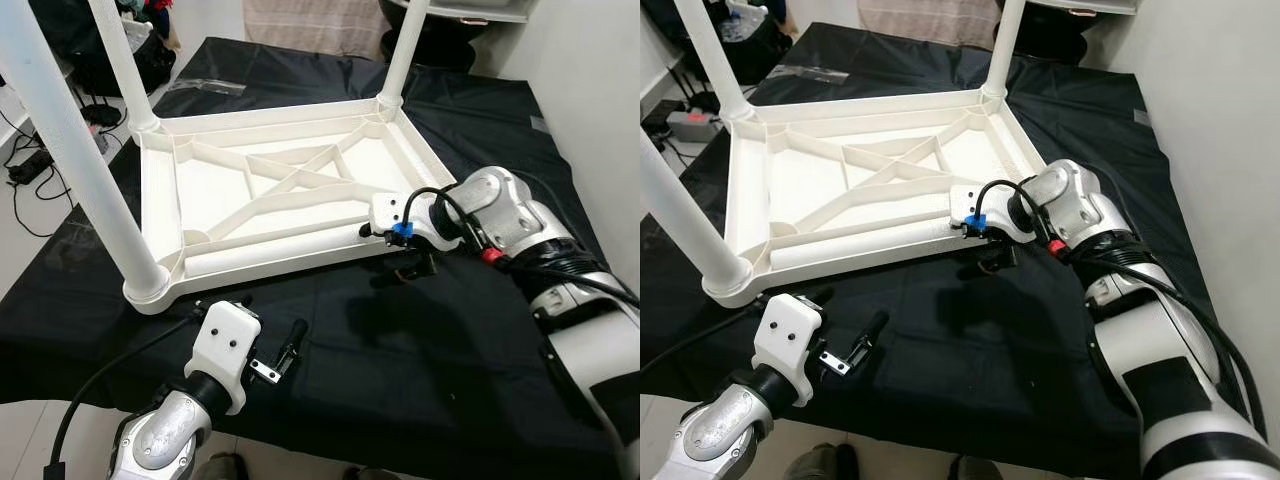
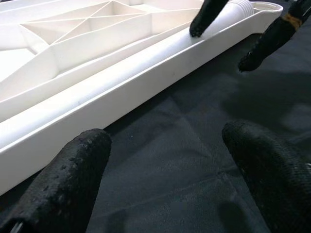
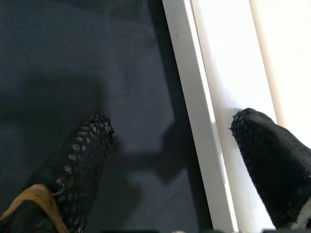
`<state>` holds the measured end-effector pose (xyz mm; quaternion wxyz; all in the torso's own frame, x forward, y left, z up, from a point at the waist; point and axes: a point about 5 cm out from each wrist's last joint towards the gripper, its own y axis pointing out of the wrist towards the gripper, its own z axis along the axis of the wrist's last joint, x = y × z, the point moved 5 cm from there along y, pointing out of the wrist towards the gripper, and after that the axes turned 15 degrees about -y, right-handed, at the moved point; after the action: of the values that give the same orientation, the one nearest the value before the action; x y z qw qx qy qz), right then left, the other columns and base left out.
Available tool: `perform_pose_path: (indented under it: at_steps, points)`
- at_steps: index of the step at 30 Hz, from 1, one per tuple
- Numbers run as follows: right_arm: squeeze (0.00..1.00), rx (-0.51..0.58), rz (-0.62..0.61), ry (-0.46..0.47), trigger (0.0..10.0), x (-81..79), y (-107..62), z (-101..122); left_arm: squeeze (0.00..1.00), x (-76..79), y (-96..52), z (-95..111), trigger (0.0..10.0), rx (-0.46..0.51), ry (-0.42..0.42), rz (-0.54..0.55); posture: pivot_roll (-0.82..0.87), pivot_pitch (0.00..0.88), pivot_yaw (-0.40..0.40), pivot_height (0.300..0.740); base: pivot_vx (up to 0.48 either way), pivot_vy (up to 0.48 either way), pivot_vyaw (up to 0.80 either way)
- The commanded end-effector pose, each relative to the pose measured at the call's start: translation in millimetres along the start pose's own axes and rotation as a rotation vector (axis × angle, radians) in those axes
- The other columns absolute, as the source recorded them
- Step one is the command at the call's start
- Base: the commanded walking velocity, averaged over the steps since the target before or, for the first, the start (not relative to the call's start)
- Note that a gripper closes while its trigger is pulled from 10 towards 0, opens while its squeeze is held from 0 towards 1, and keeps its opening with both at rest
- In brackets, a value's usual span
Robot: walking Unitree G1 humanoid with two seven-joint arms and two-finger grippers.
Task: Building children table
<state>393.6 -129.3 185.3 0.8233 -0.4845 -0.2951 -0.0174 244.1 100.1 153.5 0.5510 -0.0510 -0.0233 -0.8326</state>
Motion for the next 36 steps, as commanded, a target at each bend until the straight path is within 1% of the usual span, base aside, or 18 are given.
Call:
perform_pose_path:
  at_steps: [1, 4, 7, 8, 9, 10, 14, 17, 20, 21, 23, 25, 27, 31, 32, 33, 34, 36]
  points:
    - [0.0, -0.048, 0.042, 0.026, 10.0, -7.7, 4.3, -8, 0.0, 1.6, -1.3, -6, 10.0, -0.019, -0.012, 0.006, 0.01, 0.177, -0.122, 0.74, 0.0, 0.0, 0.0]
    - [0.0, -0.083, 0.063, 0.032, 10.0, -12.7, 6.6, -15, 0.0, 1.9, -1.3, -5, 10.0, -0.018, -0.013, 0.008, 0.01, 0.18, -0.125, 0.74, 0.0, 0.0, 0.0]
    - [0.0, -0.095, 0.069, 0.029, 10.0, -14.0, 7.3, -17, 0.0, 2.0, -1.3, -5, 10.0, -0.018, -0.014, 0.008, 0.01, 0.18, -0.125, 0.74, 0.0, 0.0, 0.0]
    - [0.0, -0.12, 0.077, 0.025, 4.3, -16.3, 6.5, -22, 0.0, 2.2, -1.2, -5, 10.0, -0.017, -0.014, 0.008, 0.0, 0.183, -0.128, 0.74, 0.0, 0.0, 0.0]
    - [0.0, -0.12, 0.077, 0.025, 4.3, -16.3, 6.5, -22, 0.0, 2.2, -1.2, -5, 10.0, -0.017, -0.014, 0.008, 0.0, 0.183, -0.128, 0.74, 0.0, 0.0, 0.0]
    - [0.0, -0.174, 0.085, 0.024, 0.0, -19.8, 3.7, -32, 0.0, 2.2, -0.9, -5, 10.0, -0.015, -0.016, 0.01, 0.0, 0.183, -0.13, 0.74, 0.0, 0.0, 0.0]
    - [0.0, -0.212, 0.084, 0.034, 0.0, -23.1, 1.9, -39, 0.0, 2.2, -0.5, -5, 10.0, -0.014, -0.017, 0.012, -0.01, 0.182, -0.132, 0.74, 0.0, 0.0, 0.0]
    - [0.0, -0.233, 0.085, 0.075, 0.0, -31.2, 0.8, -48, 0.0, 2.5, 0.6, -5, 10.0, -0.011, -0.018, 0.014, -0.01, 0.181, -0.136, 0.74, 0.0, 0.0, 0.0]
    - [0.0, -0.203, 0.085, 0.145, 0.0, -43.4, -0.1, -50, 0.0, 2.9, 1.9, -5, 10.0, -0.008, -0.02, 0.015, -0.02, 0.178, -0.141, 0.74, 0.0, 0.0, 0.0]
    - [0.0, -0.203, 0.085, 0.145, 0.0, -43.4, -0.1, -50, 0.0, 2.9, 1.9, -5, 10.0, -0.008, -0.02, 0.015, -0.02, 0.178, -0.141, 0.74, 0.0, 0.0, 0.0]
    - [0.0, -0.186, 0.085, 0.191, 0.0, -52.8, -2.1, -51, 0.0, 3.1, 2.6, -5, 10.0, -0.005, -0.022, 0.015, -0.03, 0.173, -0.143, 0.74, 0.0, 0.0, 0.0]
    - [0.0, -0.177, 0.077, 0.225, 0.0, -57.8, -3.7, -52, 0.0, 3.4, 3.2, -5, 10.0, -0.004, -0.023, 0.014, -0.03, 0.173, -0.144, 0.74, 0.0, 0.0, 0.0]
    - [0.0, -0.162, 0.063, 0.263, 0.0, -62.5, -4.1, -53, 0.0, 3.6, 3.6, -5, 10.0, -0.002, -0.024, 0.014, -0.03, 0.169, -0.149, 0.74, 0.0, 0.0, 0.0]
    - [0.0, -0.15, 0.048, 0.298, 0.0, -66.3, -4.3, -52, 0.0, 3.7, 4.0, -5, 10.0, -0.001, -0.025, 0.015, -0.03, 0.169, -0.149, 0.74, 0.0, 0.0, 0.0]
    - [0.0, -0.14, 0.03, 0.345, 0.0, -71.7, -3.7, -52, 0.0, 3.9, 4.4, -5, 10.0, 0.001, -0.026, 0.015, -0.04, 0.163, -0.155, 0.74, 0.0, 0.0, 0.0]
    - [0.0, -0.116, 0.003, 0.415, 0.0, -76.2, -0.7, -50, 0.0, 4.0, 4.6, -5, 10.0, 0.002, -0.027, 0.015, -0.04, 0.161, -0.158, 0.74, 0.0, 0.0, 0.0]
    - [0.0, -0.116, 0.003, 0.415, 0.0, -76.2, -0.7, -50, 0.0, 4.0, 4.6, -5, 10.0, 0.002, -0.027, 0.015, -0.04, 0.161, -0.158, 0.74, 0.0, 0.0, 0.0]
    - [0.0, -0.071, -0.038, 0.535, 0.0, -84.7, 4.0, -42, 0.0, 4.4, 4.9, -5, 10.0, 0.003, -0.028, 0.015, -0.05, 0.157, -0.164, 0.74, 0.0, 0.0, 0.0]
